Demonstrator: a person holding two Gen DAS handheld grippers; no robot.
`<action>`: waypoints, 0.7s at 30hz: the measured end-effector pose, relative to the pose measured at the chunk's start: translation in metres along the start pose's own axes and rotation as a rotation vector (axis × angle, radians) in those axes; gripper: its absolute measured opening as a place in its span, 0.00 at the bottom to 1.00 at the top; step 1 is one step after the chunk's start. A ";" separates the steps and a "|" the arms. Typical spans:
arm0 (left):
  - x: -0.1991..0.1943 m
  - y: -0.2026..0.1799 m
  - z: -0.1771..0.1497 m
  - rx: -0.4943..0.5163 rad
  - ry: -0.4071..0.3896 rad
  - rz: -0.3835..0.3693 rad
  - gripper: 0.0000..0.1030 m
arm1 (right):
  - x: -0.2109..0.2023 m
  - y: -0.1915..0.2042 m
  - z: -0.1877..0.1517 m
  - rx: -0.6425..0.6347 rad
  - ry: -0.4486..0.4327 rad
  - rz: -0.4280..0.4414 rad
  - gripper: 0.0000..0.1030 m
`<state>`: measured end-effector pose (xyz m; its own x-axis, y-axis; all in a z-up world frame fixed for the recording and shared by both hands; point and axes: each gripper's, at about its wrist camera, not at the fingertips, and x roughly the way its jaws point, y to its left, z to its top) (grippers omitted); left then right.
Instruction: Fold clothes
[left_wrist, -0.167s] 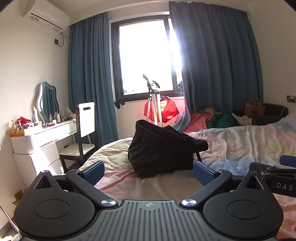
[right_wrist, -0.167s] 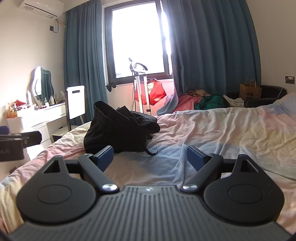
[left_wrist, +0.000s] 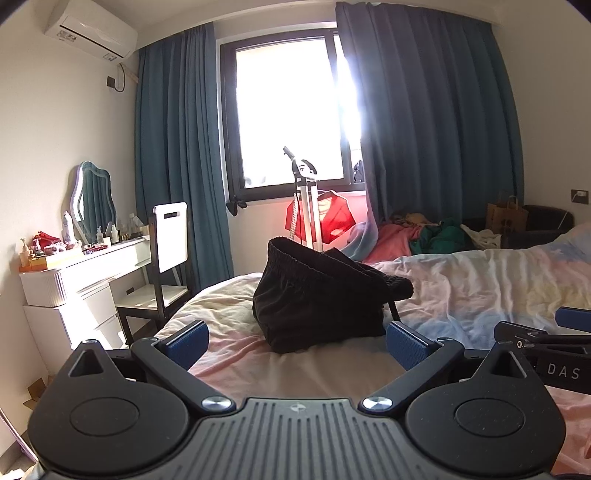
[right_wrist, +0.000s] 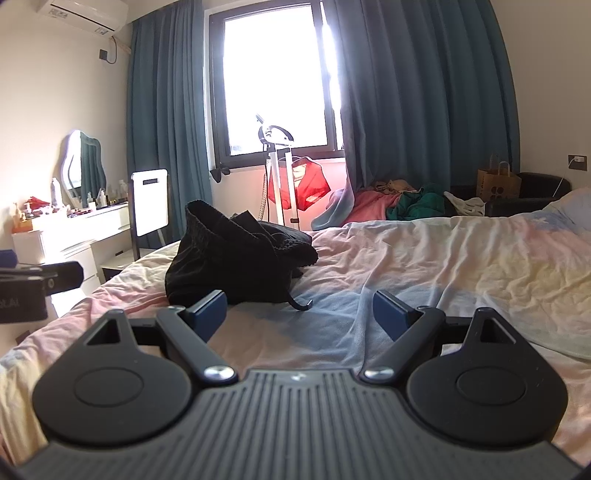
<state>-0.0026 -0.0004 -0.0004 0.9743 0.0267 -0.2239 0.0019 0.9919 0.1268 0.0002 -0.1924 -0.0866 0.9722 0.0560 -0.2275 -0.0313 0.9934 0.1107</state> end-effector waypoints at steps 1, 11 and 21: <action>0.000 -0.001 0.000 0.001 0.001 0.001 1.00 | 0.000 0.000 0.000 0.001 0.001 0.001 0.85; 0.006 -0.004 -0.001 0.006 0.023 -0.006 1.00 | -0.001 0.000 0.001 -0.006 0.007 0.000 0.85; 0.006 -0.006 -0.001 0.007 0.032 -0.010 1.00 | 0.000 -0.001 0.000 0.004 0.009 0.003 0.85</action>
<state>0.0025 -0.0060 -0.0032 0.9664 0.0211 -0.2562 0.0132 0.9912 0.1314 0.0002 -0.1932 -0.0868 0.9700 0.0597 -0.2356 -0.0330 0.9927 0.1156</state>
